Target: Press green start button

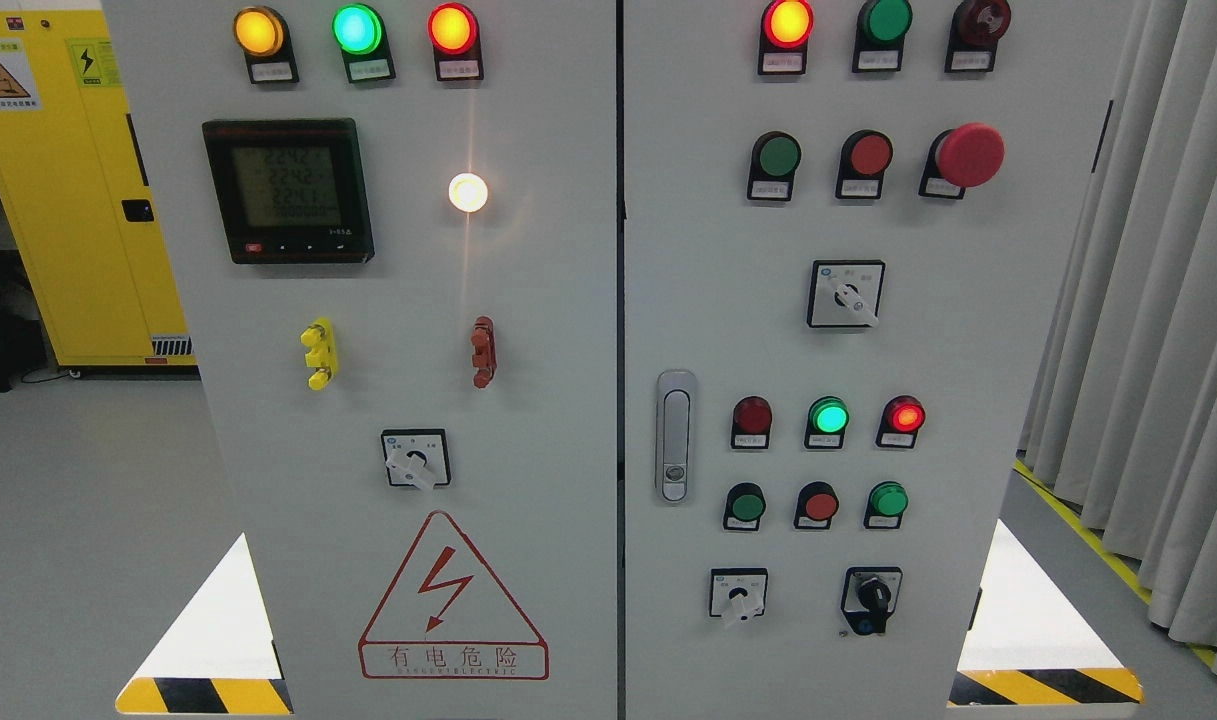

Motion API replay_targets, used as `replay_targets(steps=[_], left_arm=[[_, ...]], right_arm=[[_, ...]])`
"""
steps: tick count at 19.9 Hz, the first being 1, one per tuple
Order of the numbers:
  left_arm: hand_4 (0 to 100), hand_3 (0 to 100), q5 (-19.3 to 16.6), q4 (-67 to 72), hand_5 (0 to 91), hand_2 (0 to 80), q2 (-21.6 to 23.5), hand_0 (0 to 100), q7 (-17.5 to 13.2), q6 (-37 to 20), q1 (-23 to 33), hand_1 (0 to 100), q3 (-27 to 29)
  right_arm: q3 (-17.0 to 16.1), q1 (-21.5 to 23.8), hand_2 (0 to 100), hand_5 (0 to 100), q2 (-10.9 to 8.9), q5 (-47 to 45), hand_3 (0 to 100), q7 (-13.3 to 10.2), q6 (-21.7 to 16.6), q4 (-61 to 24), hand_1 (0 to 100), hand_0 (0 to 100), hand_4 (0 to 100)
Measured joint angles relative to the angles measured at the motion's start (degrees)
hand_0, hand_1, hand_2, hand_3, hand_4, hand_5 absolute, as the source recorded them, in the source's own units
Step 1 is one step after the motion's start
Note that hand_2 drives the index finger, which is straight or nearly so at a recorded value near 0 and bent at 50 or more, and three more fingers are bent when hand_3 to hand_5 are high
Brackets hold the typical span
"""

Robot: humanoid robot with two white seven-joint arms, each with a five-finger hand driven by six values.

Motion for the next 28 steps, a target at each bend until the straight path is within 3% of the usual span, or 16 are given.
replay_targets(steps=[7,11,18,28], left_arm=[[0,0,0.0,0.0,0.0,0.0,-0.3,12,0.0,0.0,0.0,56,0.0],[0,0,0.0,0.0,0.0,0.0,-0.4,12,0.0,0.0,0.0,56,0.0],[0,0,0.0,0.0,0.0,0.0,-0.5,12,0.0,0.0,0.0,56,0.0],[0,0,0.0,0.0,0.0,0.0,-0.5,12,0.0,0.0,0.0,56,0.0]], right_arm=[[-1.9,-1.3,0,75,-0.08,13.5,71,0.7,-8.9,-10.6,58,24,78],[-3.2,-3.6,0,78,-0.09,21.9,76,1.1,-11.2,-15.2,60,25,81],[-5.9,-11.0,0,80,0.00,35.8,77,-1.1,-11.6,-21.0,66,30,84],[-7.8,-20.7,0,85,0.06,47.1,75,-2.6,-7.8,-24.7,70,35,83]])
